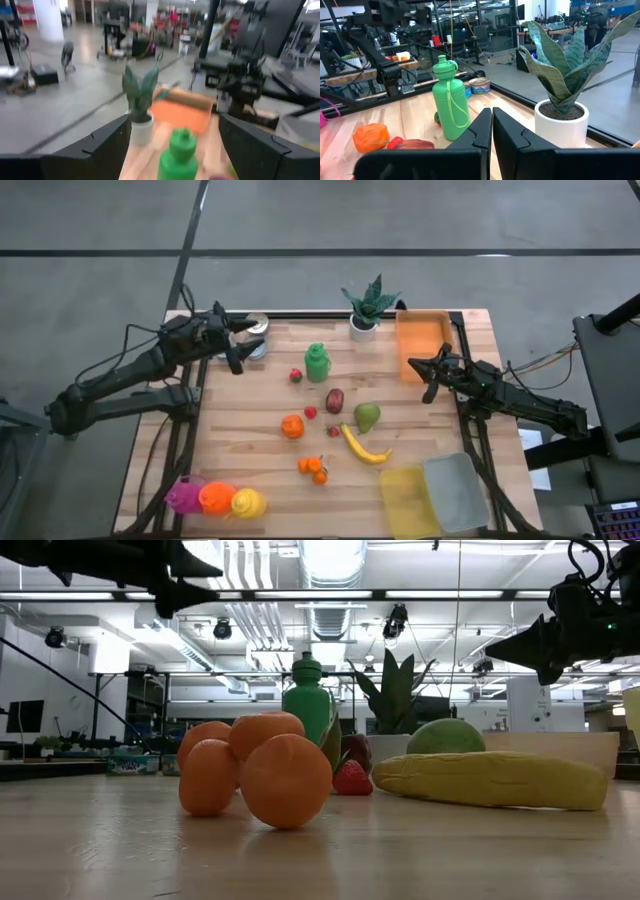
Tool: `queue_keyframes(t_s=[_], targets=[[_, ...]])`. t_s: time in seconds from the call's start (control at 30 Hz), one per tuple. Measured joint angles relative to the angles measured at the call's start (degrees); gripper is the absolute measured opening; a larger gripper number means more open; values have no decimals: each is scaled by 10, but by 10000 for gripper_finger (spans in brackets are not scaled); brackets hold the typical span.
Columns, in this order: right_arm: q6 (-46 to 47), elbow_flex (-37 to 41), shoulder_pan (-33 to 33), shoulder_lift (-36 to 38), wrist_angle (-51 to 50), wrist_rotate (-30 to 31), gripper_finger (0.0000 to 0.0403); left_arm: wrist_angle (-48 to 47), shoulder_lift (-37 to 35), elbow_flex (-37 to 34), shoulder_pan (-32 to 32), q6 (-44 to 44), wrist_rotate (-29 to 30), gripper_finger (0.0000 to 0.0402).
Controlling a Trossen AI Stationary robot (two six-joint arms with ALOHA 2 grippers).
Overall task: Pick & Place Food Item
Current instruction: Put the green water bottle into the orange bin
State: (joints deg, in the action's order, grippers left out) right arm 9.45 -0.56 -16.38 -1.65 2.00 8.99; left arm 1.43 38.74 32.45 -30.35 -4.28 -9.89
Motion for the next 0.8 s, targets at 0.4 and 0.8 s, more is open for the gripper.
queue_keyframes(t_s=[0.4, 0.8], targets=[[-9, 0, 0, 0, 0, 0, 13, -11, 0, 0, 0, 13, 0, 305], [-126, 0, 0, 0, 13, 1, 13, -69, 0, 0, 0, 13, 0, 305]])
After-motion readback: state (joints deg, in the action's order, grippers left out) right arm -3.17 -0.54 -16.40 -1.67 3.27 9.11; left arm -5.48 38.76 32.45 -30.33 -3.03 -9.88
